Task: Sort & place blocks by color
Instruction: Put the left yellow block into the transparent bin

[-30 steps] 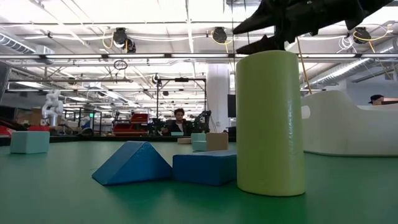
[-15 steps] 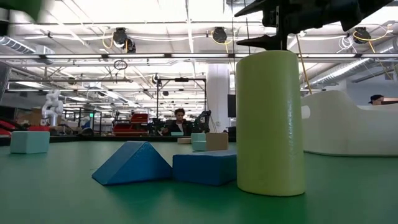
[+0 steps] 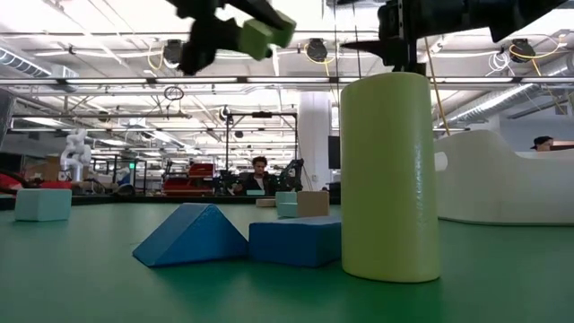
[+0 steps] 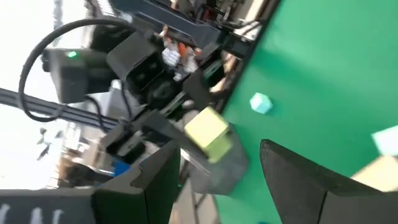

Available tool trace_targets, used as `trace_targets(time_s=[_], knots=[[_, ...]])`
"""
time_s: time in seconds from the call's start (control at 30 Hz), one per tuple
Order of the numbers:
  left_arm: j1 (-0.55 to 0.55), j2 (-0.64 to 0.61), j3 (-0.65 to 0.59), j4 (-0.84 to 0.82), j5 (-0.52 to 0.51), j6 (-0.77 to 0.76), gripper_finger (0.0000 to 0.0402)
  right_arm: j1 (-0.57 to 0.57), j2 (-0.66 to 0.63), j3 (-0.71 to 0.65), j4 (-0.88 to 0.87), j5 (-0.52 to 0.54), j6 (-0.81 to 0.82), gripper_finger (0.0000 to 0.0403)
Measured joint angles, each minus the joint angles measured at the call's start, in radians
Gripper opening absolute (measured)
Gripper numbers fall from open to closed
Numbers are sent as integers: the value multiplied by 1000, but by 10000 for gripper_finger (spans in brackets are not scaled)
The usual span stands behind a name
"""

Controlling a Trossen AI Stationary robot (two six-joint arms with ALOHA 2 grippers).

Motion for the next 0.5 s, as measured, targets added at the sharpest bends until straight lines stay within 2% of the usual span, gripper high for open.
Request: trace_targets(time_s=[0.23, 0.37, 0.5], knots=[[74, 0, 0, 35, -136, 282, 132, -15, 22, 0, 81, 16, 75, 235], [100, 0, 0, 107, -198, 486, 132, -17, 95, 2, 161, 23, 119, 259], [126, 0, 0, 139, -212, 583, 132, -25, 182, 25, 237, 22, 122, 278]])
